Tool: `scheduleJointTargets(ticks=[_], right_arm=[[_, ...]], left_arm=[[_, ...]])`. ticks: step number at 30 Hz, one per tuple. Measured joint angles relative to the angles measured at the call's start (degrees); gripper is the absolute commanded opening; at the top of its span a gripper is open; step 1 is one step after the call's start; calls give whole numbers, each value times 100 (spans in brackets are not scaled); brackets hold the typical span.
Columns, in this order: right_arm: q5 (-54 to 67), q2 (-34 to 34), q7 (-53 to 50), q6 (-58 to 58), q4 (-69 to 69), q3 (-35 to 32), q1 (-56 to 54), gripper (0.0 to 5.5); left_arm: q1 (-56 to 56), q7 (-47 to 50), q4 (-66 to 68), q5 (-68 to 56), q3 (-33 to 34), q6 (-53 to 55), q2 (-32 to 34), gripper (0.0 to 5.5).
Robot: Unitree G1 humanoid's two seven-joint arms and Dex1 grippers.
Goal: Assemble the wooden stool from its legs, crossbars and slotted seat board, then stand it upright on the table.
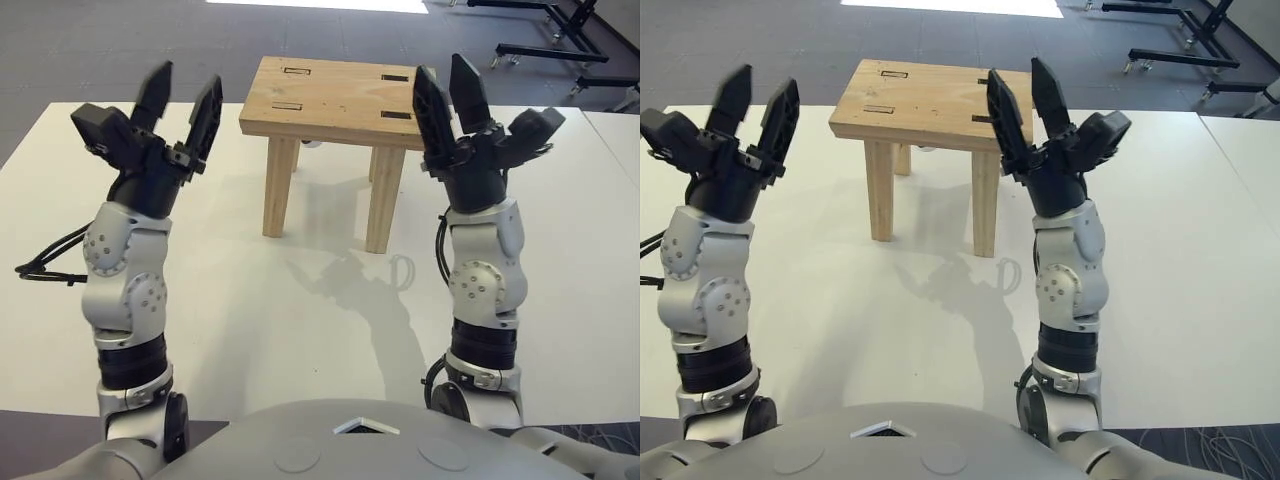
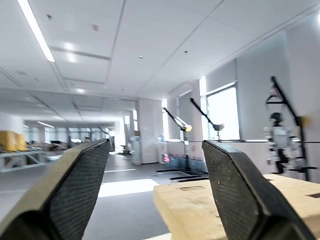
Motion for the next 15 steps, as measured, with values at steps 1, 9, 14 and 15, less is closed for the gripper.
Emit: scheduleJointTargets(ticks=[1, 9, 14, 15], right_arm=[[-424, 77, -216, -279, 23, 154, -4, 356], [-1207, 210, -902, -941, 655, 228, -408, 356], [-1218, 217, -956, -1133, 851, 316, -462, 356], [-1227, 215, -974, -1169, 858, 320, -461, 356]], left_arm=[[-37, 186, 35, 295, -141, -195, -122, 335], [-24, 766, 401, 936, -277, -629, -438, 335], [-24, 820, 578, 1117, -297, -777, -434, 335], [-31, 815, 619, 1117, -298, -807, -434, 335]])
